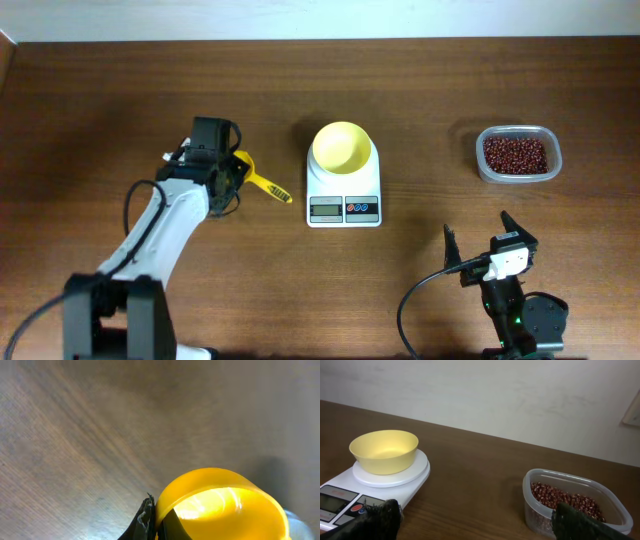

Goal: Scoop item into bowl and weigh 50g on scale
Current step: 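Lift the yellow scoop with the left gripper, handle pointing right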

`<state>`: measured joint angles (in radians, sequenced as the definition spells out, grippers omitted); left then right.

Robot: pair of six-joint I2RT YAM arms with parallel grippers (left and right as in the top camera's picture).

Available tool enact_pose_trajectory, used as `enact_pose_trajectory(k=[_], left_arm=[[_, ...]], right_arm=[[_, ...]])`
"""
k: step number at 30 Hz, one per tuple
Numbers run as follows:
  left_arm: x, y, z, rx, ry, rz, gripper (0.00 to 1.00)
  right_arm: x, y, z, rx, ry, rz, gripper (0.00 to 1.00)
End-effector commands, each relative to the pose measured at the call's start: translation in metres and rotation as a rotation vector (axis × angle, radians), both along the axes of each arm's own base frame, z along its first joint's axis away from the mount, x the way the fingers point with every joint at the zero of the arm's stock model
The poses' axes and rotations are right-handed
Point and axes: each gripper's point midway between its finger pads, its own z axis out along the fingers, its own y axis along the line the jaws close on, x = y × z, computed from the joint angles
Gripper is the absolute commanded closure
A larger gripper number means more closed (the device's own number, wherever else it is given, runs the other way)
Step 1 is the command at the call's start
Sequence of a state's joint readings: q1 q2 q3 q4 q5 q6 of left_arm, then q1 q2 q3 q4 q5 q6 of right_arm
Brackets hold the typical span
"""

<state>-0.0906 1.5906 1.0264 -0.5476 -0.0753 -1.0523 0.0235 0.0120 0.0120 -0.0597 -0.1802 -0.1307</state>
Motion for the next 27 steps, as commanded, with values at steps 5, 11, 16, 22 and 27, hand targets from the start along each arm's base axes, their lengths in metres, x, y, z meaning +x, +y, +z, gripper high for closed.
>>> enact_pose_trajectory(k=[5, 11, 16, 22, 27], left_arm=[[0.012, 0.002, 0.082, 0.054, -0.253, -0.098, 1.0], [0.012, 0.033, 0.104, 0.105, -0.317, -0.006, 1.0], [0.012, 0.044, 0.105, 0.11, -0.321, 0.024, 1.0], [0.022, 0.044, 0.116, 0.078, -0.385, 0.064, 1.0], [0.025, 0.042, 0.118, 0.069, -0.401, 0.06, 1.0]], right_arm=[[0.0, 0.0, -0.003, 0.007, 0.008, -0.003, 0.01], [0.0, 0.0, -0.003, 0.007, 0.008, -0.004, 0.01], [0.0, 0.0, -0.003, 0.007, 0.008, -0.004, 0.01], [0.0, 0.0, -0.003, 0.007, 0.008, -0.003, 0.01], [0.0, 0.0, -0.003, 0.007, 0.008, -0.004, 0.01]])
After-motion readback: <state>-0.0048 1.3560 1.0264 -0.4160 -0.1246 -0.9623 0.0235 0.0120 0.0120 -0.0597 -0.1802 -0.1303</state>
